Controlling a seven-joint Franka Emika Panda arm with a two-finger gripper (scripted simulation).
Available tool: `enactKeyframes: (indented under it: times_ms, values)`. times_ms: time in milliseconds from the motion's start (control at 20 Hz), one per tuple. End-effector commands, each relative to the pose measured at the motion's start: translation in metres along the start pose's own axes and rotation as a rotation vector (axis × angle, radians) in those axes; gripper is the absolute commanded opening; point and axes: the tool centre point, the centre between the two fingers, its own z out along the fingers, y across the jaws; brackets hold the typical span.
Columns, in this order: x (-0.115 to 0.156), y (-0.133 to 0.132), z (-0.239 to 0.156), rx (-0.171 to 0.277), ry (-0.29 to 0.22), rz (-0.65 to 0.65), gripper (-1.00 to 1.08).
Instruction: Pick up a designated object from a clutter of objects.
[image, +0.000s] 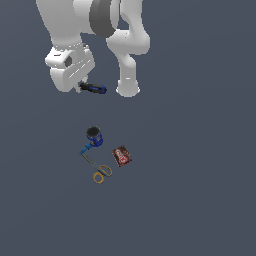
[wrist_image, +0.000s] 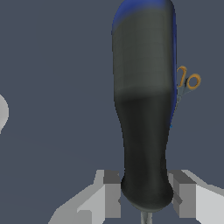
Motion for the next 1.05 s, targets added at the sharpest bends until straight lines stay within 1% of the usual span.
enactKeyframes:
  times_ms: [0,200,500,750,1000]
  values:
    - [-0.018,0.008,-0.021,0.000,-0.001,0.000,-1.00]
    - [-0.040,0.019,-0.046,0.000,-0.002,-0.001,-1.00]
    - [-0.062,0.031,-0.072,0.000,-0.003,-0.001,-1.00]
    - [-0.072,0.037,-0.084,0.000,-0.003,-0.001,-1.00]
    - [-0.075,0.039,-0.087,-0.001,-0.003,-0.002,-1.00]
